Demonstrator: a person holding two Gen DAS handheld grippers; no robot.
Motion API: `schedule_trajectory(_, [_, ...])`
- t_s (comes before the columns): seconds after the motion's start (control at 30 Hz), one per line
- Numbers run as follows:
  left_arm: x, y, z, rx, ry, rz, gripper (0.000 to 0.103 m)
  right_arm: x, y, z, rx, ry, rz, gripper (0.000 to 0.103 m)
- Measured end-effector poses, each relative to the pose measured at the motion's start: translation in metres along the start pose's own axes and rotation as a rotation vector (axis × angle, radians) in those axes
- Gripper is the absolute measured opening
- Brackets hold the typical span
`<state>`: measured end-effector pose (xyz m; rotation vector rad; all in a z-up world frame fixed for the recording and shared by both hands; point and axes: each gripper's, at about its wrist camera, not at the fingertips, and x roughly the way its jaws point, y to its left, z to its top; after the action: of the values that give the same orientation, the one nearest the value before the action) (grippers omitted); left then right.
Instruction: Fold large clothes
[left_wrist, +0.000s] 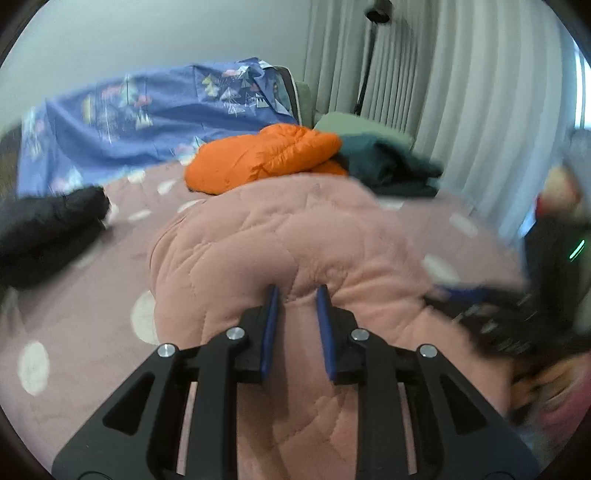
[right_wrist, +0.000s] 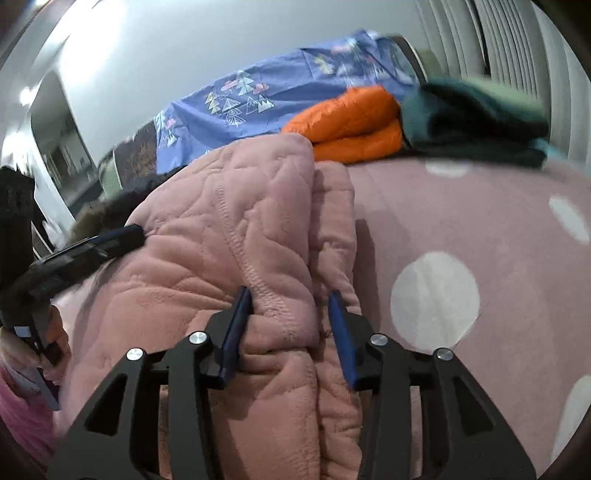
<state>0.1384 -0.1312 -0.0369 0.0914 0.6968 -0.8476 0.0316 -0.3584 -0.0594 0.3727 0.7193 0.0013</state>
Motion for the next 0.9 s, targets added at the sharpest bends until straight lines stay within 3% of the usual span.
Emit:
schedule_trajectory(0.07, [-0.010, 0.009, 0.014, -0.053, -0.027, -0.022, 0.030, 0.002, -0.008, 0.003, 0.055, 0.025, 0.043, 0.045])
schedule_trajectory(0.13, [-0.014, 0.015, 0.035, -0.015, -0.082, 0.074, 0.032, 0.002, -0.004, 0.004, 0.041, 0.024, 0.032, 0.044])
schedule_trajectory(0.17, [-0.011, 0.018, 0.039, -0.010, -0.082, 0.085, 0.033, 0.001, 0.001, 0.003, 0.014, 0.016, 0.010, 0.044])
schedule_trajectory(0.23, [0.017, 0.034, 0.045, -0.022, -0.014, 0.090, 0.038, -0.001, 0.007, 0.003, -0.016, 0.007, -0.016, 0.045])
schedule_trajectory(0.3, [0.066, 0.052, 0.027, -0.082, 0.120, 0.113, 0.039, -0.005, 0.011, 0.005, -0.044, 0.017, -0.015, 0.051])
schedule_trajectory(0.37, [0.073, 0.050, 0.017, -0.090, 0.101, 0.133, 0.037, -0.014, 0.012, 0.016, -0.041, 0.085, -0.039, 0.057])
schedule_trajectory(0.4, [0.064, 0.048, 0.019, -0.100, 0.080, 0.106, 0.035, -0.026, 0.011, 0.024, -0.017, 0.104, -0.045, 0.060])
schedule_trajectory(0.47, [0.053, 0.045, 0.025, -0.093, 0.069, 0.090, 0.035, -0.046, 0.017, 0.043, -0.028, 0.064, -0.026, 0.060])
schedule_trajectory(0.57, [0.056, 0.043, 0.025, -0.063, 0.086, 0.118, 0.035, -0.066, 0.050, 0.080, -0.158, -0.068, -0.064, 0.052])
schedule_trajectory(0.67, [0.061, 0.036, 0.028, -0.045, 0.083, 0.138, 0.035, -0.049, 0.080, 0.103, -0.253, -0.091, 0.012, 0.035])
schedule_trajectory(0.73, [0.055, 0.036, 0.030, -0.028, 0.080, 0.152, 0.035, -0.019, 0.094, 0.112, -0.290, -0.040, 0.066, 0.027])
schedule_trajectory(0.77, [0.054, 0.035, 0.029, -0.017, 0.078, 0.158, 0.035, -0.002, 0.093, 0.113, -0.301, -0.019, 0.052, 0.027])
schedule_trajectory(0.8, [0.052, 0.034, 0.029, -0.006, 0.076, 0.159, 0.035, 0.022, 0.087, 0.109, -0.308, 0.020, -0.018, 0.027])
schedule_trajectory(0.83, [0.052, 0.035, 0.028, -0.002, 0.073, 0.155, 0.035, 0.041, 0.078, 0.105, -0.297, 0.059, -0.083, 0.019])
schedule_trajectory(0.87, [0.051, 0.037, 0.027, -0.002, 0.068, 0.150, 0.035, 0.077, 0.052, 0.092, -0.236, 0.137, -0.128, 0.017])
schedule_trajectory(0.9, [0.053, 0.041, 0.024, -0.001, 0.064, 0.142, 0.038, 0.089, 0.040, 0.084, -0.194, 0.156, -0.110, 0.016])
